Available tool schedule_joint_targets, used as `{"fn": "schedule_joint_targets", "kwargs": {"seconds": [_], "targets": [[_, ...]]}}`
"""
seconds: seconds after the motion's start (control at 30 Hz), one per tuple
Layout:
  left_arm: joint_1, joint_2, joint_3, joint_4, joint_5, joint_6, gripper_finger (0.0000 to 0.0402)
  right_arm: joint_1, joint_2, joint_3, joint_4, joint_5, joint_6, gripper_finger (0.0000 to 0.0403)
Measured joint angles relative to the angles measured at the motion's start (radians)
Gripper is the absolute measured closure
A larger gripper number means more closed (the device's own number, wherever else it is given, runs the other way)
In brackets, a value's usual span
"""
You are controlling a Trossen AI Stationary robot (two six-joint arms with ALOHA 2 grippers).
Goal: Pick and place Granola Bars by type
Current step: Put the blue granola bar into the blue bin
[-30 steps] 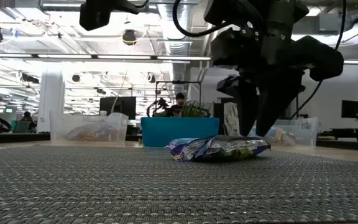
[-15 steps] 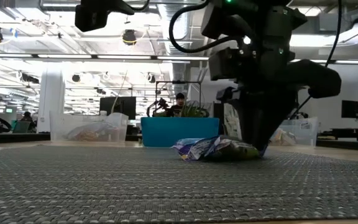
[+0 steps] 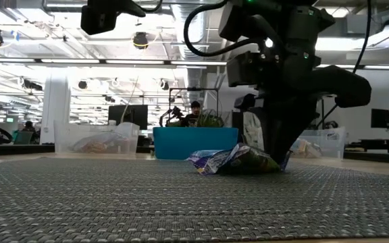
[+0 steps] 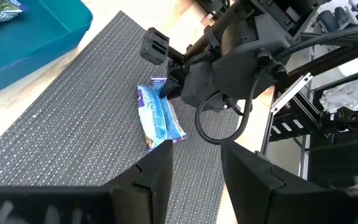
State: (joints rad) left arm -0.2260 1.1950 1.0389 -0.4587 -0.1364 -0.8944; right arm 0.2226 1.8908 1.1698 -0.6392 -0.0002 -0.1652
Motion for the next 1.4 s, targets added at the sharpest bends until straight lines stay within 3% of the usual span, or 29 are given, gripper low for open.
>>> {"fn": "schedule_joint_targets", "kwargs": {"seconds": [0.23, 0.47, 0.6, 0.73, 0.83, 0.97, 1.27, 1.4], "targets": [[0.0, 0.0, 0.0, 0.0, -0.001, 0.0, 0.0275, -0.013, -0.042, -0.007, -0.026, -0.057, 0.007, 0.0399], [0.0, 0.0, 0.0, 0.0, -0.001, 0.002, 0.0275, -0.068, -0.21, -0.005, -0.031, -0.13, 0.067, 0.0402], [0.0, 0.0, 0.0, 0.0, -0.038, 0.021, 0.0275, -0.131, -0.305, 0.026, -0.007, -0.11, 0.13, 0.0402], [0.004, 0.0, 0.0, 0.0, -0.166, 0.054, 0.0275, -0.22, -0.343, 0.087, 0.027, 0.018, 0.18, 0.0403], [0.016, 0.0, 0.0, -0.005, -0.284, 0.057, 0.0275, -0.295, -0.33, 0.149, 0.023, 0.079, 0.204, 0.0403], [0.047, 0.0, 0.0, -0.043, -0.382, 0.007, 0.0275, -0.381, -0.282, 0.205, 0.013, 0.082, 0.231, 0.0403], [0.118, 0.0, 0.0, -0.19, -0.383, -0.09, 0.0275, -0.449, -0.149, 0.235, -0.093, 0.073, 0.248, 0.0402], [0.121, 0.0, 0.0, -0.183, -0.38, -0.084, 0.0275, -0.446, -0.107, 0.236, -0.079, 0.074, 0.244, 0.0379]]}}
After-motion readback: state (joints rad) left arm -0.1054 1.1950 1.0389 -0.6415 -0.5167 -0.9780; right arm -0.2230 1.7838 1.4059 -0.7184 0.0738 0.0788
